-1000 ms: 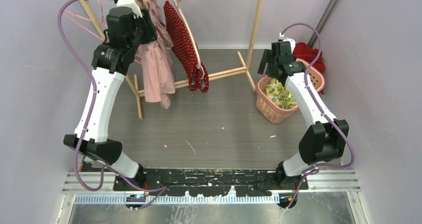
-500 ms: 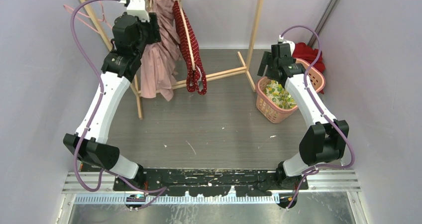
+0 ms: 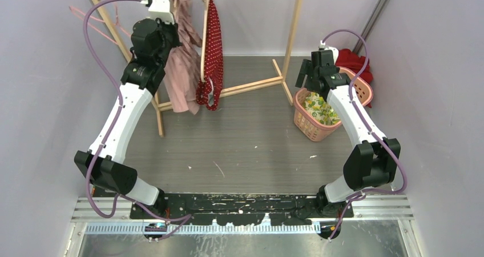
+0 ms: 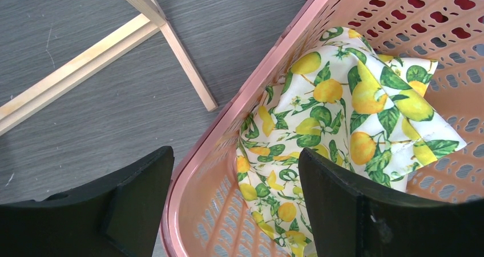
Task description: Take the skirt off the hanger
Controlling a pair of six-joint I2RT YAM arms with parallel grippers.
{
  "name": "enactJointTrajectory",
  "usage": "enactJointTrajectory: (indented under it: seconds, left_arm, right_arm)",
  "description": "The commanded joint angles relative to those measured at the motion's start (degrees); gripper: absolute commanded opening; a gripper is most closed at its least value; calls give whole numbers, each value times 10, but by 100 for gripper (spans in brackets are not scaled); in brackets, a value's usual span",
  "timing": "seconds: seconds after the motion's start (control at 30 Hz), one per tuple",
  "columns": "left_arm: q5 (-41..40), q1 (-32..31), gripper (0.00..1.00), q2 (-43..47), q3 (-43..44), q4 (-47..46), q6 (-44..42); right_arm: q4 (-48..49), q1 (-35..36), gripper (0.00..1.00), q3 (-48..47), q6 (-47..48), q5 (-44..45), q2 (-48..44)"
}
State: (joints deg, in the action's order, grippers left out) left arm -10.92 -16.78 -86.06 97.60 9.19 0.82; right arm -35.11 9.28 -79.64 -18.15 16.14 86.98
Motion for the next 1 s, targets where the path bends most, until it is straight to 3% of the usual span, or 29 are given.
enactJointTrajectory:
  seconds: [0.0,0.17,0.67,0.97]
  left_arm:
    - [-5,0,0,-8,10,-29,-11]
    - [1,2,0,-12,3,-49,-9]
    - [9,1,0,25,-86,-310,-10]
    - [-10,2,0,14,-77,-389,-35]
  right_arm:
    - [21,3,85,-4,3,0,-29]
    - [21,3,85,0,5,1,-28]
    - [29,3,85,11,5,1,-15]
    - [29,3,85,11,5,-2,-3]
